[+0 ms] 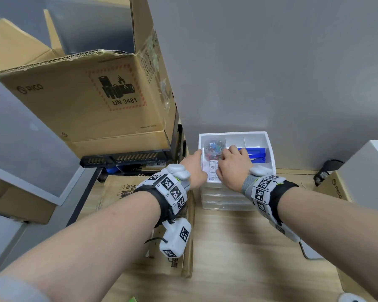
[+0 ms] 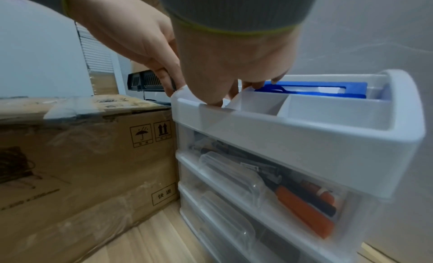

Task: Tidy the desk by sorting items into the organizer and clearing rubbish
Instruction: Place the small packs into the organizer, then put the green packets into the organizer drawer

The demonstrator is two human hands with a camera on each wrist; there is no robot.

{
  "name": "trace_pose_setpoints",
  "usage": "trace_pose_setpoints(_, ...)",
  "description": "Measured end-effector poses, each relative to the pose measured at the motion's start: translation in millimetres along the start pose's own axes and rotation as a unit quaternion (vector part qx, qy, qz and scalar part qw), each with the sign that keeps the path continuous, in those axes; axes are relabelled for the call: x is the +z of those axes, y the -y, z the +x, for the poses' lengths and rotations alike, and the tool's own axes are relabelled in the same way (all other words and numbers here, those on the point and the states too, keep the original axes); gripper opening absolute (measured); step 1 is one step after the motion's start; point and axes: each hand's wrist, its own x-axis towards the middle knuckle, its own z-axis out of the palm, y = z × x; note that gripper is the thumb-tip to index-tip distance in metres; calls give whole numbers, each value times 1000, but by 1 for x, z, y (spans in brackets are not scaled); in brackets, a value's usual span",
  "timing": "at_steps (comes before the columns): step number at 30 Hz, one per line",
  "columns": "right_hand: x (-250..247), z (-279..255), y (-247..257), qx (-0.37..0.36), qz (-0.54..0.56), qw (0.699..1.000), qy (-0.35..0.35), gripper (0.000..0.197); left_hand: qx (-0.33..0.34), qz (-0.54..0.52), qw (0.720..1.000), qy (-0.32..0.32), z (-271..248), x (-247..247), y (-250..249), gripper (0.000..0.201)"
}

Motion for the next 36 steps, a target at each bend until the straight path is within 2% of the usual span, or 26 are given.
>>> trace_pose_setpoints(4,-10,-7,7,16,4,1000,6,26,-17,30,999,8,-7,-7,7,39)
trace_pose_setpoints(8,-29,-15,14,22,56,998,-32,21,-25,42,998,-45,-19,-21,18,46)
trace_pose_setpoints(11,-47,-11,21,-4,128,991,-48,28,-26,41,997,-67,-25,-35,19,42)
trace_pose_setpoints(14,-74,-8,52,-54,181,979,-70,30,-40,30,992,-117,-47,-54,29,30)
trace_pose_setpoints(17,-91,-6,98,-97,226,965,-95,28,-64,13,985,-161,-75,-73,54,33)
trace_pose_setpoints(22,-105,-13,199,-191,286,935,-87,30,-150,40,960,-232,-141,-100,132,33)
trace_pose_setpoints(24,-105,-17,225,-220,295,926,-84,31,-175,46,951,-251,-160,-106,155,33)
trace_pose_setpoints(27,-105,-29,280,-278,304,908,-74,27,-232,62,938,-252,-203,-108,206,38)
trace_pose_setpoints(30,-100,-42,325,-321,318,891,-35,27,-295,71,921,-244,-239,-95,253,42)
trace_pose_setpoints(33,-83,-56,358,-324,328,887,26,29,-348,76,909,-215,-266,-72,289,47)
trace_pose_setpoints(36,-52,-71,393,-347,299,884,91,26,-384,77,907,-153,-290,-40,327,45)
